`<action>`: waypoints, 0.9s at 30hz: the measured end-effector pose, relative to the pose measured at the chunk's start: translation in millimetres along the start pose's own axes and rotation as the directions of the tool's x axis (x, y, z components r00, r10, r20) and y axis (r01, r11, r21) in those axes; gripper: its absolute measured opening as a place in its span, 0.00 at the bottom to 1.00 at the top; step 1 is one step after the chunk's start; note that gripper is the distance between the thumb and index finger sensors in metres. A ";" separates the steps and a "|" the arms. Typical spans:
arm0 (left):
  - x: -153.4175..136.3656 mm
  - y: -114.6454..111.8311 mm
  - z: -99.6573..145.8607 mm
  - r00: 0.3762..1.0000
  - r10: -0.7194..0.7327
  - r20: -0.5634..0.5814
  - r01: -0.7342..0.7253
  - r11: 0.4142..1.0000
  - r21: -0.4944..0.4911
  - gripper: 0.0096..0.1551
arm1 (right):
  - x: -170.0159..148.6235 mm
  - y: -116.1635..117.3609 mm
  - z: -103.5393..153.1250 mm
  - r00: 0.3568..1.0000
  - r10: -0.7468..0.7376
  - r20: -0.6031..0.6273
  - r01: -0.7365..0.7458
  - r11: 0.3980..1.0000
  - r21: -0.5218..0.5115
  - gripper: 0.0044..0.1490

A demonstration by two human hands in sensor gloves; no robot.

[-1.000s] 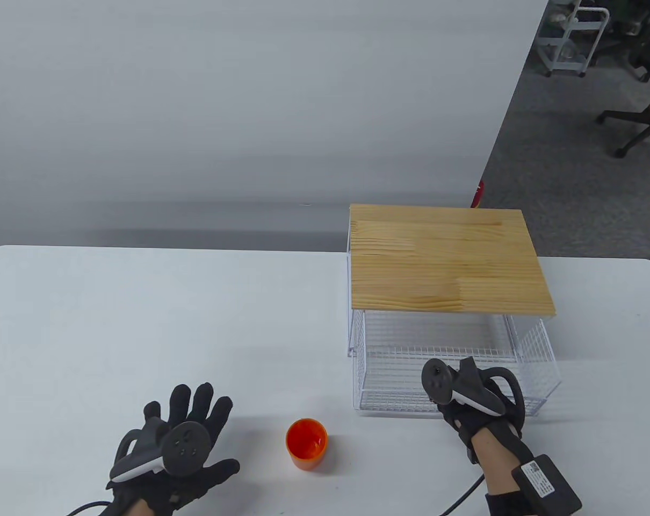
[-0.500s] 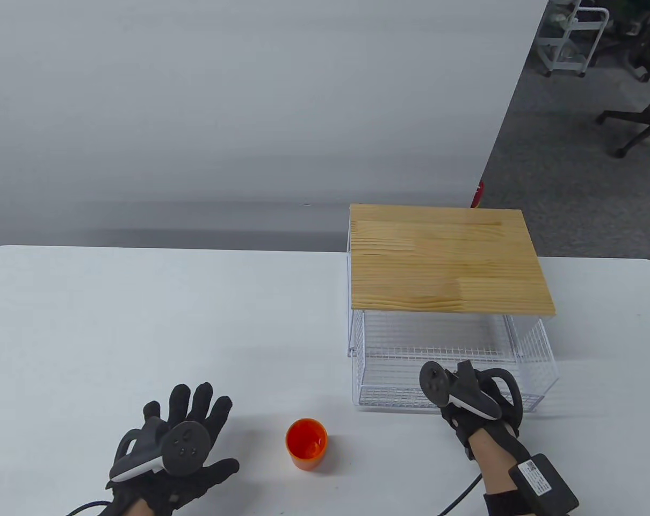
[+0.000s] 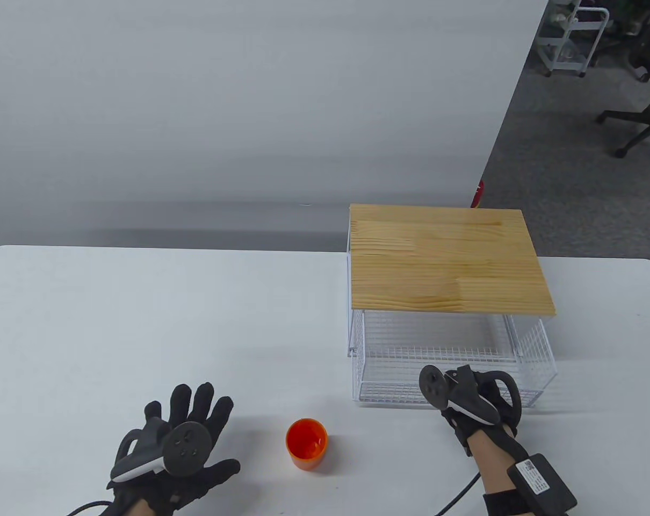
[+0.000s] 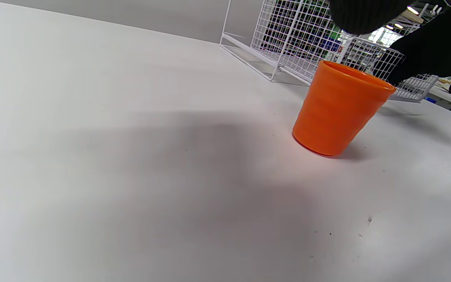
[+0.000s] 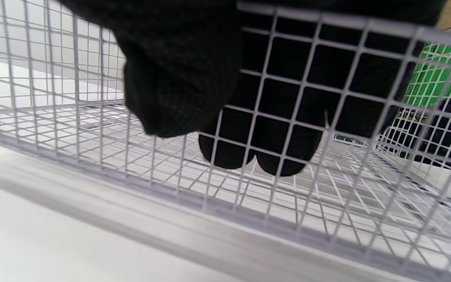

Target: Take the cup out of the mesh sliding drawer

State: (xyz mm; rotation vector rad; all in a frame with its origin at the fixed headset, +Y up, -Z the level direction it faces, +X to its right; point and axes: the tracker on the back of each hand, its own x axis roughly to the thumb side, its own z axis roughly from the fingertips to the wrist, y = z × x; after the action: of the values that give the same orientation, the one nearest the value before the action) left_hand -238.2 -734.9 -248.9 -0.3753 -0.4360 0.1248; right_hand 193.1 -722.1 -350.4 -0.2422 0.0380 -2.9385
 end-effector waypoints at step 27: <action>0.1 -0.2 -1.0 1.000 0.000 -0.006 0.000 1.000 -0.007 0.58 | 0.8 -0.1 -3.3 0.998 0.006 -0.057 -0.009 0.999 -0.052 0.18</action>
State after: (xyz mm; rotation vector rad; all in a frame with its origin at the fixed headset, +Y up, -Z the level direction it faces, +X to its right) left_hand -237.7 -735.4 -249.6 -0.3829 -0.4310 0.1221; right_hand 191.7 -722.1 -353.6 -0.1653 0.1236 -2.9388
